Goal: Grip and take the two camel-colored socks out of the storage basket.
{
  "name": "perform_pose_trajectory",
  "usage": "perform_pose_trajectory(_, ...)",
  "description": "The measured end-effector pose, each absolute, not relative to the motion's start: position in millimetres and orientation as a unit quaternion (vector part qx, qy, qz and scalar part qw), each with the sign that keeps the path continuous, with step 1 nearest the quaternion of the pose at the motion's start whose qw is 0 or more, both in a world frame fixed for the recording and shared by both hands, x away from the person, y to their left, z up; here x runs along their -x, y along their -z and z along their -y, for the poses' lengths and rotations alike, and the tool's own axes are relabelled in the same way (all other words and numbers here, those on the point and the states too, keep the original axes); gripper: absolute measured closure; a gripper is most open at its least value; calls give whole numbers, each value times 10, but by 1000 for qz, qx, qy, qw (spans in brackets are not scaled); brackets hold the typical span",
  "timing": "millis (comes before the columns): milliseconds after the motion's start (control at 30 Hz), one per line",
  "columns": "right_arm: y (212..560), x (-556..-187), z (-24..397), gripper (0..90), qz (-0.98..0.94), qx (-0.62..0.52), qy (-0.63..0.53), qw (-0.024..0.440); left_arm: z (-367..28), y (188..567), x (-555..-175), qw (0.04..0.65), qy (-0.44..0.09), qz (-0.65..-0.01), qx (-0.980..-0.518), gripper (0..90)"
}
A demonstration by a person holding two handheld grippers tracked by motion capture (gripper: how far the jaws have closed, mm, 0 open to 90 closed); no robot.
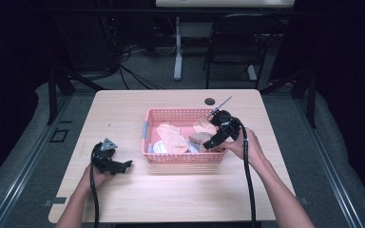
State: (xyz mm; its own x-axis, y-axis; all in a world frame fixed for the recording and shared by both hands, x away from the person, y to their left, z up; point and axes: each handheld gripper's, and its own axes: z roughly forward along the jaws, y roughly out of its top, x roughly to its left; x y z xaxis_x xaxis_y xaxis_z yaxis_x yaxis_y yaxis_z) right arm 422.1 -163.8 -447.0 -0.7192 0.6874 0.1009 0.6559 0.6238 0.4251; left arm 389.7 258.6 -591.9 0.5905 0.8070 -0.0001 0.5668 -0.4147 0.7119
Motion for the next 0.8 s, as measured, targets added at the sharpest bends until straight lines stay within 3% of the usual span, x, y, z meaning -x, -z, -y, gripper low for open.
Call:
perform_pose_trajectory(233,4616,-4230,1587,391,-906,-375,-191,47,-2587,5919,-3898,344,-175,-417,-823,0)
perform_pose_trajectory(567,4772,-4273,1606,478,-909,-382,-157,60,-2587,5919,-3898,344,-175,-417,-823,0)
perform_pose_trajectory(667,4831,-4286,1612,541,-906,-389,-155,60,-2586,5919,-3897,344,-174,-418,-823,0)
perform_pose_trajectory(700,4842,-4286,1615,621,-907,-387,-153,64,-2586,5919,-3897,344,-174,-418,-823,0)
perform_pose_trajectory(800,4850,-4269,1609,718,-908,-386,-151,66,-2587,5919,-3898,344,-175,-417,-823,0)
